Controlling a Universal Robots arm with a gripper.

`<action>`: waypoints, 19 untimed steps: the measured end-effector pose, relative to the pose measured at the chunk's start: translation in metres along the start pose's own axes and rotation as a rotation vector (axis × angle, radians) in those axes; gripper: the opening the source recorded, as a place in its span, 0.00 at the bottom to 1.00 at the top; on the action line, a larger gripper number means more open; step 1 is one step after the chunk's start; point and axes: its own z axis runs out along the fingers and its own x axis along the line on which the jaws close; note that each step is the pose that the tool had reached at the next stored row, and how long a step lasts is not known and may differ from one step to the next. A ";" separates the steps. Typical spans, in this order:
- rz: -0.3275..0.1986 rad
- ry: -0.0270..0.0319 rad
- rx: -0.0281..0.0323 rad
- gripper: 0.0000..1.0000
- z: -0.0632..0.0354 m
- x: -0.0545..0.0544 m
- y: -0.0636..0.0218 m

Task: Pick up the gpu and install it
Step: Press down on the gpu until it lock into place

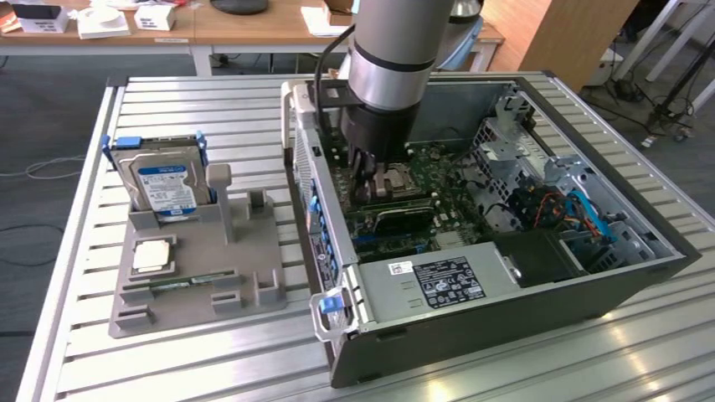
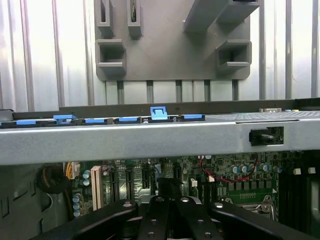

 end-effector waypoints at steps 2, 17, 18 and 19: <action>0.000 0.0000 -0.0001 0.11 -0.0036 0.000 0.0000; 0.000 -0.0022 0.0003 0.11 -0.0036 0.000 0.0090; 0.000 -0.0022 0.0002 0.11 -0.0037 0.000 0.0090; 0.000 -0.0022 0.0002 0.11 -0.0037 0.000 0.0090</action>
